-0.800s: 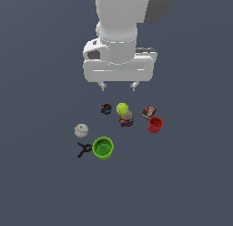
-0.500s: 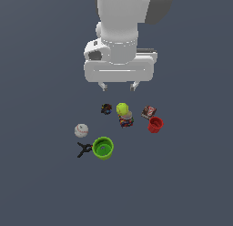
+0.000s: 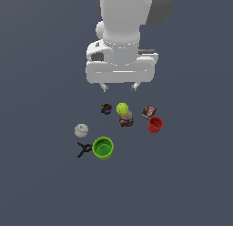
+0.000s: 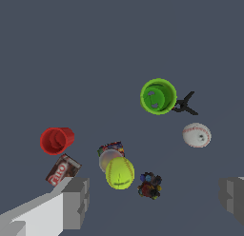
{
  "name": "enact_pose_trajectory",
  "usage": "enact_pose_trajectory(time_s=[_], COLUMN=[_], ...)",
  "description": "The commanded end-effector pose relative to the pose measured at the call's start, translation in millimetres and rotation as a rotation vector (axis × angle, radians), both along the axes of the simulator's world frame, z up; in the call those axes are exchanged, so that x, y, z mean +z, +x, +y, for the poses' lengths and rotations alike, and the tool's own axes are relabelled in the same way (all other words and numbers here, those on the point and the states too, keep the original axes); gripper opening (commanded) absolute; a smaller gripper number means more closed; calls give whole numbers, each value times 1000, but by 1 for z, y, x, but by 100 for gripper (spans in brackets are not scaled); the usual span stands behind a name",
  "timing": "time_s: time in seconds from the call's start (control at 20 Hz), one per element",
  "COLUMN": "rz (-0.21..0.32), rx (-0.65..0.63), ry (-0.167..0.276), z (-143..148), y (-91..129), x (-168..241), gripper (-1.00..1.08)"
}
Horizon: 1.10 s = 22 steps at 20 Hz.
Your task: Pick up a designated object from a clutter of objects.
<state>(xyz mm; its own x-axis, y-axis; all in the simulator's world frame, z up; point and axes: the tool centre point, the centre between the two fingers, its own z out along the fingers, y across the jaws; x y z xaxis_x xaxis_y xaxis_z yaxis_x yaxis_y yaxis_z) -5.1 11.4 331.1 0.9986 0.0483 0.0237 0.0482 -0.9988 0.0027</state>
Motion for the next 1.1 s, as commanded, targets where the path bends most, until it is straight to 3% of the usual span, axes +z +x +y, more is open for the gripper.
enact_pose_trajectory(time_s=[0.0, 0.5, 1.05], rz=[0, 6, 16], rx=[0, -7, -25], ry=[0, 8, 9], z=[-2, -46, -146], y=[1, 17, 19], x=[-3, -54, -169], gripper=[100, 100, 100])
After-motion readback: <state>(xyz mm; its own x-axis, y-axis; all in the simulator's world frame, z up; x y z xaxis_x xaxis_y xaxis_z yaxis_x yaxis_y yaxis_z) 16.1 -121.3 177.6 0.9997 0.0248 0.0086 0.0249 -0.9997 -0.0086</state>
